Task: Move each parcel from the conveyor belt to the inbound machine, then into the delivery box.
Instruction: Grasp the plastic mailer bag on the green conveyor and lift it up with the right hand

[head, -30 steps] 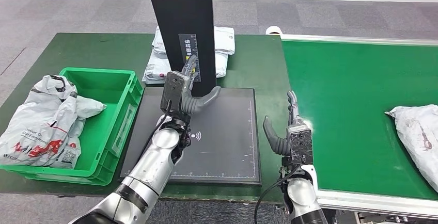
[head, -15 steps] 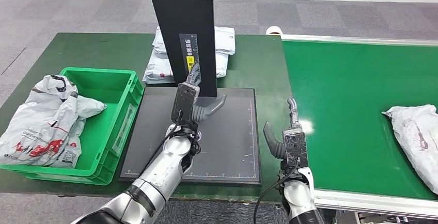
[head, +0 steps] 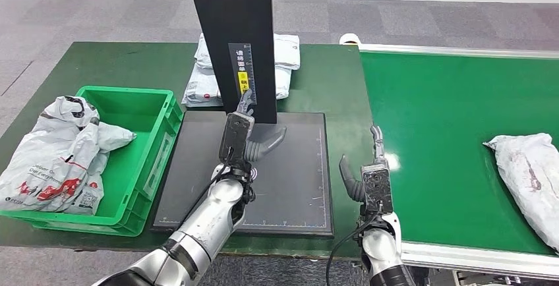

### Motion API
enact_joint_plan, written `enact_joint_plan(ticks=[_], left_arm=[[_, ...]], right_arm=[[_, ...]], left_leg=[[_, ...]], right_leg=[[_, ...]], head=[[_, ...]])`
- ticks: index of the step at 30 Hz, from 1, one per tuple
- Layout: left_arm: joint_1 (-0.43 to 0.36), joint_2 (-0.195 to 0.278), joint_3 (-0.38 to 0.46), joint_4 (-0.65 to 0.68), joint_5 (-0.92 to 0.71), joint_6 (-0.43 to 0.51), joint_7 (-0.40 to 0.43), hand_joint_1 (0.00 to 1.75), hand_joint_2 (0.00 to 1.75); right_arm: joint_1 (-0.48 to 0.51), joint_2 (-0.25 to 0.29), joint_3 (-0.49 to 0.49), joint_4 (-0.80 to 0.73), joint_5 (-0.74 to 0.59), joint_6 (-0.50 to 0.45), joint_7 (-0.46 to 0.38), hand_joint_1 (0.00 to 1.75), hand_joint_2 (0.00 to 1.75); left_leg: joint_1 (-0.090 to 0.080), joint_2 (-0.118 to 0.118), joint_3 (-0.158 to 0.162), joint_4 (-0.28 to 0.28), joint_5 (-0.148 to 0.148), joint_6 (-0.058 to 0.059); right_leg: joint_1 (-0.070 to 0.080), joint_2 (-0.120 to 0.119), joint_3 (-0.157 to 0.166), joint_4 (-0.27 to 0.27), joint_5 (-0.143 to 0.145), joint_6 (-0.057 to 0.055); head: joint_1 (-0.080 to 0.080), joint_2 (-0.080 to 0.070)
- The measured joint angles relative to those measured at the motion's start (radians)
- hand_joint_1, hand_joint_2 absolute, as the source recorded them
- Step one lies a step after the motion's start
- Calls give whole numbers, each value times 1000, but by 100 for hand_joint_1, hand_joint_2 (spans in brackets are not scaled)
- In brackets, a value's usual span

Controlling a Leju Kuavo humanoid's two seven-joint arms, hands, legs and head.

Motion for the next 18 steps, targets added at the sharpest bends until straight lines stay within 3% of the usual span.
enact_joint_plan(ticks=[18], left_arm=[[0,11,-14,55,-40,21,-1,0,175]], right_arm=[[-14,-4,10,25,-12,3,-20,0,175]], left_leg=[[0,0,0,0,0,0]], right_leg=[[0,0,0,0,0,0]], head=[[0,0]])
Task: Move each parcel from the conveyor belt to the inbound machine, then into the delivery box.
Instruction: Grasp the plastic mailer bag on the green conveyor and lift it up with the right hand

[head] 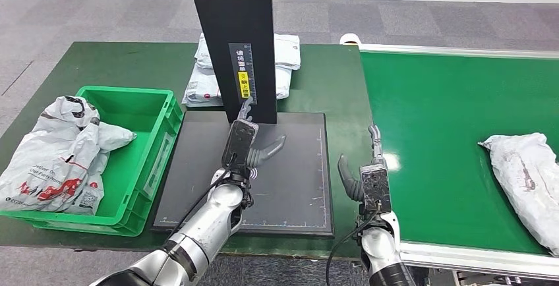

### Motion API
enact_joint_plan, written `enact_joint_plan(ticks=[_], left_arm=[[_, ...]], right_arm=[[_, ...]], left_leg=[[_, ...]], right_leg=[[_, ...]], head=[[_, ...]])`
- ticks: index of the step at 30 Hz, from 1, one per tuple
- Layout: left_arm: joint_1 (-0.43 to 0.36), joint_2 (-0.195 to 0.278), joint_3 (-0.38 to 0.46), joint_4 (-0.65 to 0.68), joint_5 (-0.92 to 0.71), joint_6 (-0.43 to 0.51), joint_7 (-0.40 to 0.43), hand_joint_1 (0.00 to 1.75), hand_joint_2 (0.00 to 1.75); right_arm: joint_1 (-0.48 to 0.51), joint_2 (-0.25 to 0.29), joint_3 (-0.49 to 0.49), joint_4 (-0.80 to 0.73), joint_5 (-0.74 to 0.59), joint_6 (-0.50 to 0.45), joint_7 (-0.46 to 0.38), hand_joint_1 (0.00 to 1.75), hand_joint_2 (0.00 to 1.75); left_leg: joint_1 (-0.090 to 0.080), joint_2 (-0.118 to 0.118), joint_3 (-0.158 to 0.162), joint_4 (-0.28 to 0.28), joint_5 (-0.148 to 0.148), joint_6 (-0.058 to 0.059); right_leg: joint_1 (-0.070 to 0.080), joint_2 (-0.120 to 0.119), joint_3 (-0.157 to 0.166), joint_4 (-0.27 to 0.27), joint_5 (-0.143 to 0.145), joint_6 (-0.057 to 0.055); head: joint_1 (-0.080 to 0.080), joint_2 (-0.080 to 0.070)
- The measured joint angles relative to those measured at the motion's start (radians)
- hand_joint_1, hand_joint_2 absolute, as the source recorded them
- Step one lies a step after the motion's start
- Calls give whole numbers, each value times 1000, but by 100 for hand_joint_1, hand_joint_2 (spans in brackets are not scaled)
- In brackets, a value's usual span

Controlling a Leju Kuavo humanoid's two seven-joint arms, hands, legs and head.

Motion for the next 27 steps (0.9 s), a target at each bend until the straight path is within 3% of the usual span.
enact_joint_plan(ticks=[27], left_arm=[[0,7,-11,13,-8,7,3,0,175]], right_arm=[[-17,0,17,14,-6,0,-4,0,175]], left_leg=[[0,0,0,0,0,0]], right_leg=[[0,0,0,0,0,0]], head=[[0,0]])
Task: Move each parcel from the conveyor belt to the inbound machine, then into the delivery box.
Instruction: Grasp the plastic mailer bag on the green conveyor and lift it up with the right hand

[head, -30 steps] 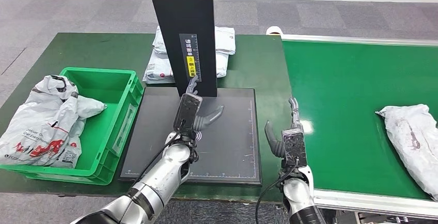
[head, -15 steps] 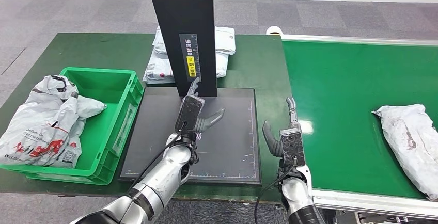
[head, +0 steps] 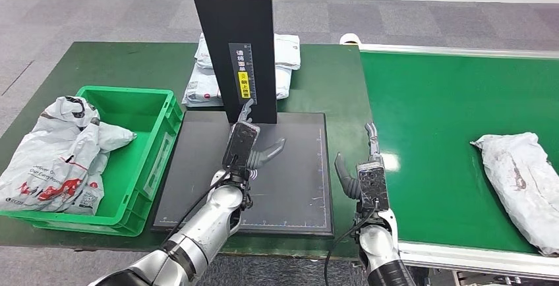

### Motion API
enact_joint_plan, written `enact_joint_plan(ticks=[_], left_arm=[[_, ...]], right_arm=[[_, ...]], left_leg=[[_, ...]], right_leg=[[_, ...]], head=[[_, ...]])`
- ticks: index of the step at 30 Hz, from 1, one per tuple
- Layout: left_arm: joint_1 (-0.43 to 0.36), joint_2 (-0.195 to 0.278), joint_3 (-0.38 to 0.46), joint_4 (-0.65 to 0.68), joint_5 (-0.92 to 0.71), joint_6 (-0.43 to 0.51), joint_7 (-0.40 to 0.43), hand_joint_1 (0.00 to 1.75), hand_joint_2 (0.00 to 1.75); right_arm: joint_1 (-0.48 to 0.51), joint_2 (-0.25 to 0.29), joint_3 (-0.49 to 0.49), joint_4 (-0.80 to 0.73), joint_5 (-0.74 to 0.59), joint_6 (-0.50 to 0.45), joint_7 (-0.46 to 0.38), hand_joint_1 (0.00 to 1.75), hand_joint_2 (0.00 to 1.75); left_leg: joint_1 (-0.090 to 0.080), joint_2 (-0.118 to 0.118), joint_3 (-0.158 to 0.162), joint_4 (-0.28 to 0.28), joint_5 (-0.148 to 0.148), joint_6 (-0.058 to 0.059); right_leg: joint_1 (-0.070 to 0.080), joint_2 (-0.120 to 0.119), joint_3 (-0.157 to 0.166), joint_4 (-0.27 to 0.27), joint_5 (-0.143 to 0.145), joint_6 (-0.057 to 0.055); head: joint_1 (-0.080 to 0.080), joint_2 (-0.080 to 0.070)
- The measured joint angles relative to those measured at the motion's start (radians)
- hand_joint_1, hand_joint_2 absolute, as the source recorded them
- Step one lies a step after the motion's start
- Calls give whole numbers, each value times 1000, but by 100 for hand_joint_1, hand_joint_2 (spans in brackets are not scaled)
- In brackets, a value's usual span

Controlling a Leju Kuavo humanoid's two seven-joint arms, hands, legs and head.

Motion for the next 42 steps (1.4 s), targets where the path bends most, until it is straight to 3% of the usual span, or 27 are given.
enact_joint_plan(ticks=[42], left_arm=[[-10,6,0,16,7,11,3,0,175]], right_arm=[[-21,-18,16,21,0,-19,3,0,175]], left_leg=[[0,0,0,0,0,0]], right_leg=[[0,0,0,0,0,0]], head=[[0,0]])
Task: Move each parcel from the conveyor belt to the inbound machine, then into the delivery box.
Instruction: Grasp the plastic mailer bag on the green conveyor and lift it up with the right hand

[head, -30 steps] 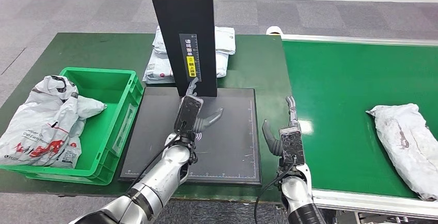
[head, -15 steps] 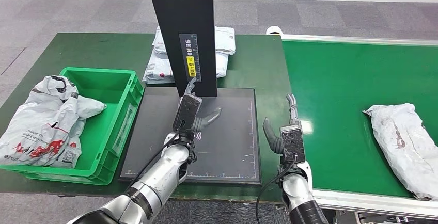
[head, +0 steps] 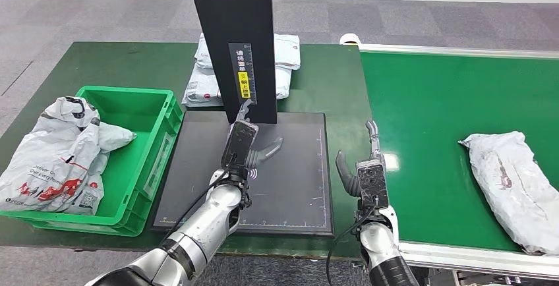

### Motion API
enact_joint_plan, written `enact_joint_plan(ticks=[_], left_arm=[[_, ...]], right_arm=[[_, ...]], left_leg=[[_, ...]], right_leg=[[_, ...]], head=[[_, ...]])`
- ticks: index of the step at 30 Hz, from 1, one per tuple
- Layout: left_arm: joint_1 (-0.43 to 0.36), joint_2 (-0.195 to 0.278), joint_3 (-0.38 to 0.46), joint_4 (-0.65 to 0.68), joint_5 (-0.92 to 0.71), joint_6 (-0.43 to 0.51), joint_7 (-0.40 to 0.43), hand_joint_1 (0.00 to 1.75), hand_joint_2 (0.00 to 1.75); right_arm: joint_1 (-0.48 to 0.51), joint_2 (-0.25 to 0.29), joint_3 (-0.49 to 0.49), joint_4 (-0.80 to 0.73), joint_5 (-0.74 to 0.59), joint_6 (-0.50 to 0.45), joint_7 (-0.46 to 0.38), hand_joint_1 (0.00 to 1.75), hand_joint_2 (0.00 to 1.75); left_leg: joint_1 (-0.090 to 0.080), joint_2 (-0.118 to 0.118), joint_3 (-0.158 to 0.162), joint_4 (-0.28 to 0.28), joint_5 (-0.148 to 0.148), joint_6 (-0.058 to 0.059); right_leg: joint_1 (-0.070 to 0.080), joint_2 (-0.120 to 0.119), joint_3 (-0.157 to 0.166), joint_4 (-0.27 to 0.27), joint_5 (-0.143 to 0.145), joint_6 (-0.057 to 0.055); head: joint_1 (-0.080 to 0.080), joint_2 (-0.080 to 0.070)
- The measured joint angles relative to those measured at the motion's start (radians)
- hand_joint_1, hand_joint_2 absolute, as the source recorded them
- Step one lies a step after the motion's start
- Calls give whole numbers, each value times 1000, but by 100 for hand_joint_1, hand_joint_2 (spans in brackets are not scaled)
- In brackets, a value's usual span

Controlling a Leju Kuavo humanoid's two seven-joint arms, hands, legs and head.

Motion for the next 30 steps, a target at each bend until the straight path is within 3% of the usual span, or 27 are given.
enact_joint_plan(ticks=[19,24,30], left_arm=[[-3,-4,0,7,-1,-1,-2,0,175],[-5,-5,0,9,-3,1,-3,0,175],[-6,-2,0,10,-4,7,-2,0,175]], right_arm=[[0,0,0,0,36,-26,12,0,175],[2,-11,-17,0,118,-107,60,0,175],[20,-55,-107,5,327,-272,190,0,175]], left_leg=[[0,0,0,0,0,0],[0,0,0,0,0,0],[0,-1,0,0,0,0]], right_leg=[[0,0,0,0,0,0],[0,0,0,0,0,0],[-1,-1,0,0,0,0]], head=[[0,0],[0,0],[0,0]])
